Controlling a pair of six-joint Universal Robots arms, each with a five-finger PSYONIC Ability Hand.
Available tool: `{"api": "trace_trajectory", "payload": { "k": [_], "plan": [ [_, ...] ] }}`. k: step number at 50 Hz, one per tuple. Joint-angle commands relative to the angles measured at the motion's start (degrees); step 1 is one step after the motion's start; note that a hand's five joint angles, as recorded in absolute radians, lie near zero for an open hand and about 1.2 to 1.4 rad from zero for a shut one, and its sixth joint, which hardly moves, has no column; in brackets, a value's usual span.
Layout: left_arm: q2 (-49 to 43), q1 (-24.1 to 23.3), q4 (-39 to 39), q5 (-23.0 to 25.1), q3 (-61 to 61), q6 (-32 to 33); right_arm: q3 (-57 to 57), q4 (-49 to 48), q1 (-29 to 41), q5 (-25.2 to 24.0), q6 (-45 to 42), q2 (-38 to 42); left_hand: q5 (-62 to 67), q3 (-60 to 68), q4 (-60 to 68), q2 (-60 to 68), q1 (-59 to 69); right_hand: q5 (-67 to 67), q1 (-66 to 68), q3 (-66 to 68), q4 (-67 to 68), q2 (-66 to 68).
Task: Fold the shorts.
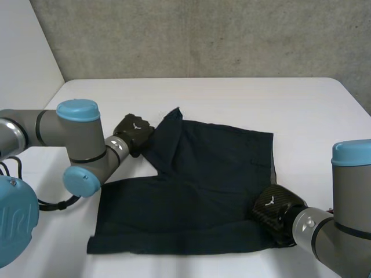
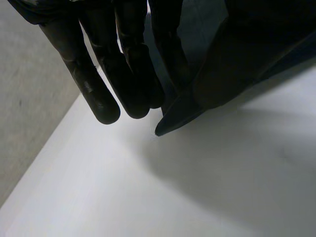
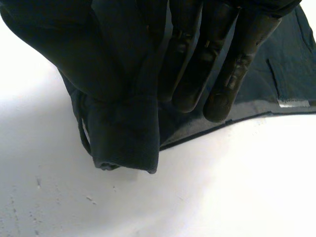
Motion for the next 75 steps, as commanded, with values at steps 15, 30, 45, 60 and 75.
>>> {"api": "trace_trajectory", "payload": {
  "k": [15, 30, 45, 60, 75],
  "plan": [
    [8.85, -4.32, -4.58, -24.88, -11.84, -2.11, -0.56, -1.38, -0.19, 0.00, 1.07, -0.18, -14.09, -16.81, -17.04, -17.17, -12.83, 13.56, 23.35, 11.51, 11.68, 12.25],
    [33.10, -4.15, -7.73, -15.31, -25.28, -17.49, 0.14, -2.09, -0.37, -0.09, 3.19, -1.50, -42.17, -44.88, -45.12, -45.24, -40.90, 13.56, 23.35, 11.51, 11.68, 12.25],
    [37.60, -5.29, -25.32, -6.33, -39.09, -15.30, -0.39, -2.09, -0.54, -0.27, 3.10, -3.26, -25.53, -28.25, -28.48, -28.60, -24.27, 13.56, 23.35, 11.51, 11.68, 12.25],
    [19.15, -5.11, -3.10, -19.24, -9.05, -9.85, -20.05, -9.72, 0.60, 4.82, 4.33, 6.39, 14.68, 11.96, 11.73, 11.60, 15.94, 13.56, 23.35, 11.51, 11.68, 12.25],
    [-11.16, -5.64, 3.94, -20.39, 26.89, -4.85, -53.73, -21.42, 1.13, 6.68, 2.66, 35.22, 5.87, 3.16, 2.92, 2.80, 7.13, 13.56, 23.35, 11.51, 11.68, 12.25]
  ]
}}
